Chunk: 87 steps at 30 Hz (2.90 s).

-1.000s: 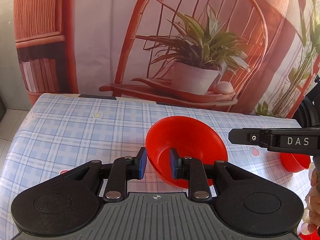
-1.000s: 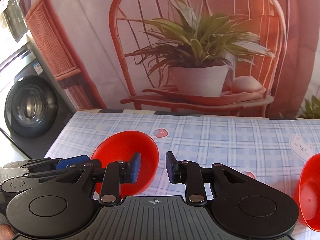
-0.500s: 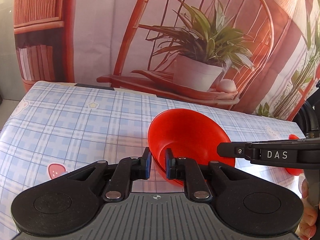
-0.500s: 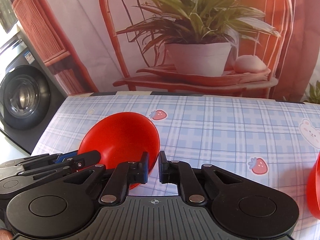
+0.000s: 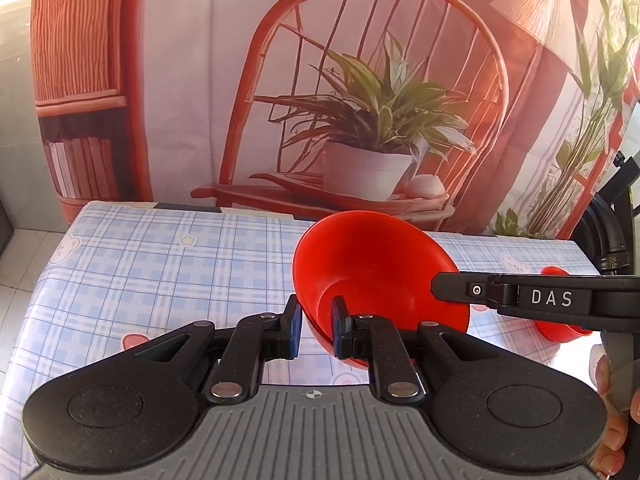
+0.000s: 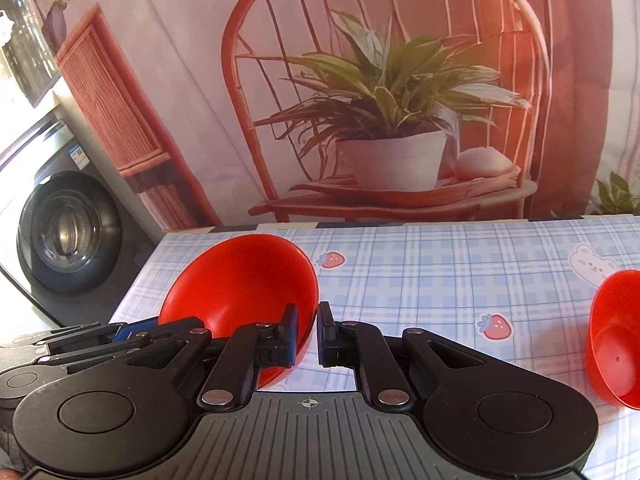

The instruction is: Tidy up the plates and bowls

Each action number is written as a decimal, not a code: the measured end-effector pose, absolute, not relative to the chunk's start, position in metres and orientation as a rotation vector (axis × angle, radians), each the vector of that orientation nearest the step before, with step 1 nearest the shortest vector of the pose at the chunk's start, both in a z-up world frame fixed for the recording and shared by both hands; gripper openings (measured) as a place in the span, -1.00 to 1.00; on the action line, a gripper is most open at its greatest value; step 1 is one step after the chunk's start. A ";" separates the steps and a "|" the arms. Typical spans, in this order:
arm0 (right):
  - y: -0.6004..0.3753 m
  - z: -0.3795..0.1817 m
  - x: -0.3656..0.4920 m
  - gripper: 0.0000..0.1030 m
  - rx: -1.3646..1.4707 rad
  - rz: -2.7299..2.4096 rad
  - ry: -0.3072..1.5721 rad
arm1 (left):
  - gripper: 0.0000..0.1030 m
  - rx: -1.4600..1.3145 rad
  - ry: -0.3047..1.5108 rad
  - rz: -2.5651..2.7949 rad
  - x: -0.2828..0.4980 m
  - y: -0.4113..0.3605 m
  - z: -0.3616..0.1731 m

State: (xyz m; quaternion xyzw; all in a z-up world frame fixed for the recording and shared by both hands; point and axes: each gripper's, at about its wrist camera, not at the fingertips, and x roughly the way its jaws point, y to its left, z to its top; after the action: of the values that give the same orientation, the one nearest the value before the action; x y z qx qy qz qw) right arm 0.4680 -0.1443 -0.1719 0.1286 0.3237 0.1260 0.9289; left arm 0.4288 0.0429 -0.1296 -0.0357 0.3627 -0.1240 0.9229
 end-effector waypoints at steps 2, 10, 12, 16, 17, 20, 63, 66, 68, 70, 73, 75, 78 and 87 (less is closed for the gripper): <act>-0.150 -0.168 0.457 -0.82 0.260 0.261 0.639 | -0.68 -0.070 0.739 -0.264 0.420 0.037 -0.123; -0.179 -0.159 0.409 -0.82 0.297 0.265 0.566 | -0.68 -0.046 0.719 -0.297 0.388 0.012 -0.101; -0.188 -0.159 0.400 -0.82 0.320 0.263 0.560 | -0.68 -0.040 0.718 -0.305 0.381 0.005 -0.099; -0.203 -0.161 0.381 -0.82 0.335 0.251 0.541 | -0.67 -0.043 0.728 -0.332 0.369 -0.007 -0.100; -0.205 -0.161 0.377 -0.82 0.330 0.246 0.533 | -0.67 -0.042 0.731 -0.340 0.366 -0.010 -0.100; -0.214 -0.161 0.365 -0.82 0.318 0.237 0.522 | -0.67 -0.041 0.734 -0.361 0.359 -0.019 -0.100; -0.340 -0.239 0.191 -0.79 0.493 -0.022 0.666 | -0.67 0.051 0.914 -0.708 0.268 -0.148 -0.154; -0.338 -0.241 0.191 -0.78 0.490 -0.016 0.670 | -0.67 0.066 0.913 -0.700 0.268 -0.148 -0.155; -0.339 -0.242 0.190 -0.78 0.492 -0.015 0.668 | -0.67 0.053 0.925 -0.699 0.269 -0.147 -0.157; -0.339 -0.241 0.190 -0.78 0.490 -0.015 0.665 | -0.67 0.049 0.934 -0.699 0.269 -0.147 -0.159; -0.339 -0.241 0.189 -0.78 0.484 -0.016 0.663 | -0.67 0.056 0.943 -0.698 0.269 -0.149 -0.162; -0.339 -0.241 0.188 -0.77 0.485 -0.017 0.662 | -0.67 0.059 0.947 -0.698 0.269 -0.149 -0.163; -0.339 -0.241 0.188 -0.72 0.481 -0.018 0.660 | -0.67 0.053 0.950 -0.702 0.268 -0.149 -0.164; -0.342 -0.241 0.185 -0.68 0.476 -0.034 0.652 | -0.43 0.037 0.960 -0.709 0.270 -0.150 -0.165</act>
State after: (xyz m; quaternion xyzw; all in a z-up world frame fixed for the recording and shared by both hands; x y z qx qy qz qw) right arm 0.1848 -0.3418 -0.2408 0.2318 0.3171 -0.0166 0.9195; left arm 0.2697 -0.1495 -0.1652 0.0174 0.4520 -0.3338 0.8270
